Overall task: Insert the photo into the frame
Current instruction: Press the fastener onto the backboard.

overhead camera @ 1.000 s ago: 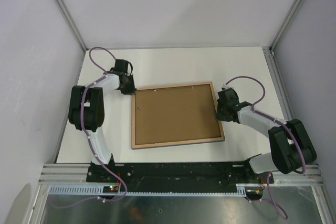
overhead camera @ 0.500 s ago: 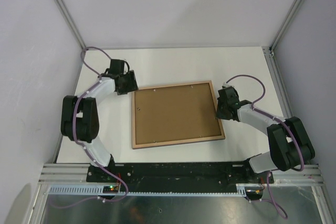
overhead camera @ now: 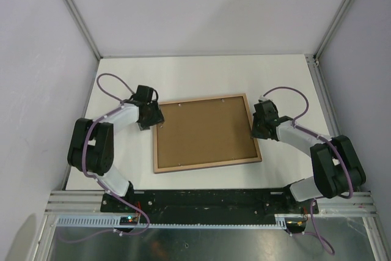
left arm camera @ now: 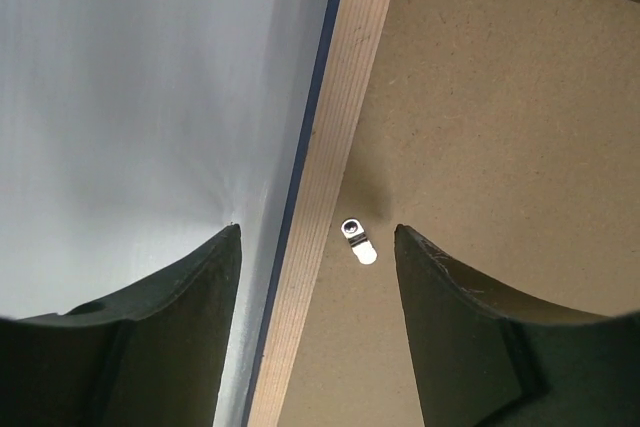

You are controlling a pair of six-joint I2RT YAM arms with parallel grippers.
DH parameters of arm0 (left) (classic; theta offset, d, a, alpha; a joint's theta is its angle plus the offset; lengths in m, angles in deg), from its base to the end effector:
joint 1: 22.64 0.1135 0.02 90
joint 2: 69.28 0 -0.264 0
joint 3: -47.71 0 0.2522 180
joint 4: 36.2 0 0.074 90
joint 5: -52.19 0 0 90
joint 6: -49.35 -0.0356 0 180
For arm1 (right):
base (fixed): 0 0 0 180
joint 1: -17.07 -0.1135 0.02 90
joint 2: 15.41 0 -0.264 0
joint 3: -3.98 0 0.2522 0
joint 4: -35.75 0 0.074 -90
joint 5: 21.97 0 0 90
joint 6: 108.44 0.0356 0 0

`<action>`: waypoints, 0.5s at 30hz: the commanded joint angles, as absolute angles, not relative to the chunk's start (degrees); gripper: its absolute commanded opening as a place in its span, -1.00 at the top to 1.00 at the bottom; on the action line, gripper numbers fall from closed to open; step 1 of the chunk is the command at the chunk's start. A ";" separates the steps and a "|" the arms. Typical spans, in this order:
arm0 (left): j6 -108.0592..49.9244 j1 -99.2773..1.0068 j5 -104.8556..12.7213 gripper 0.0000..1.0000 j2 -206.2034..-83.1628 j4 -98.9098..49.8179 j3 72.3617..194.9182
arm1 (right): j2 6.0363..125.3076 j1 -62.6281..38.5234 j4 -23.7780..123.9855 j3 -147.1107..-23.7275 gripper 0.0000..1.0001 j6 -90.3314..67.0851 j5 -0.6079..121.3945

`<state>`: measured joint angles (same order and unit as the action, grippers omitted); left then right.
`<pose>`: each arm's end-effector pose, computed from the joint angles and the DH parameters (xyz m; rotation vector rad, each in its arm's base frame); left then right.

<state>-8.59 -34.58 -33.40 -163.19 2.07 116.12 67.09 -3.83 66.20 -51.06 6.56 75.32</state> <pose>0.3078 -0.0623 0.1701 -0.4928 2.6400 -0.1385 0.2514 0.0912 0.1663 0.1392 2.5711 0.1377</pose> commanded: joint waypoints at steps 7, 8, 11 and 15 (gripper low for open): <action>0.73 -36.84 -28.41 -0.28 -161.16 1.07 114.37 | 69.14 -3.50 65.84 -51.62 1.00 6.78 75.26; 1.14 -36.90 -28.05 -0.28 -161.32 1.00 114.11 | 69.19 -3.49 65.76 -51.62 1.00 6.83 75.07; 1.72 -37.04 -27.31 -0.27 -161.92 1.02 113.82 | 69.31 -3.49 65.61 -51.62 1.00 6.87 74.84; 2.14 -37.32 -26.39 -0.17 -162.22 1.10 113.42 | 69.40 -3.49 65.65 -51.62 1.00 6.87 74.93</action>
